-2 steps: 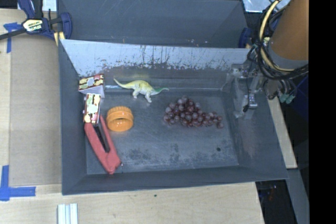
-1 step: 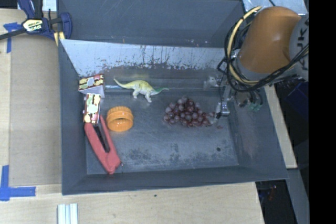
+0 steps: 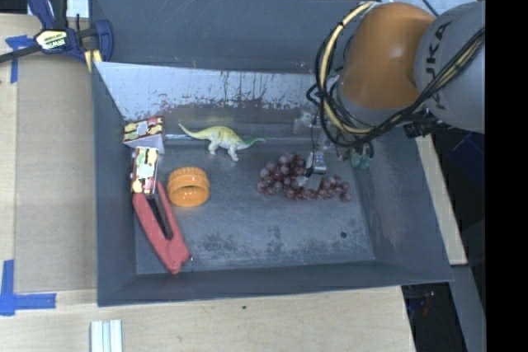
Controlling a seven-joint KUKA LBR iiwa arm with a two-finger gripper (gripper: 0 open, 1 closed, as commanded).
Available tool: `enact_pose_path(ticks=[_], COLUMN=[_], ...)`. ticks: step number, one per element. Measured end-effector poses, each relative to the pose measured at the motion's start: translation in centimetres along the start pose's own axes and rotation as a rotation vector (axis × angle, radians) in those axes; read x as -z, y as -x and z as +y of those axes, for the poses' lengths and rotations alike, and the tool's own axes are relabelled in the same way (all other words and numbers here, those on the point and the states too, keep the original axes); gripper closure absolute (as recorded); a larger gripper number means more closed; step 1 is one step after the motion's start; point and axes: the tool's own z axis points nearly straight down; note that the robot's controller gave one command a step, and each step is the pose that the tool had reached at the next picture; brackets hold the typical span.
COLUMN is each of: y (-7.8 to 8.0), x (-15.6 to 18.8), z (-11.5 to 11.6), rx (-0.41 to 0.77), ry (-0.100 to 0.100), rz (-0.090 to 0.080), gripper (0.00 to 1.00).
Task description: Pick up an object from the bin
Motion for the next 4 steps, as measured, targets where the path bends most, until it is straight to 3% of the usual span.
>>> enact_pose_path(ticks=[1, 2, 3, 4], y=[0.2, 0.0, 2.2, 2.2], x=[-5.2, -9.3, -9.0, -9.0], z=[-1.3, -3.2, -2.8, -2.8], rx=[-0.039, -0.137, -0.076, -0.076], ry=[-0.003, 0.000, 0.000, 0.000], rz=[0.018, -0.001, -0.004, -0.004], gripper=[0.00, 0.00, 1.00, 1.00])
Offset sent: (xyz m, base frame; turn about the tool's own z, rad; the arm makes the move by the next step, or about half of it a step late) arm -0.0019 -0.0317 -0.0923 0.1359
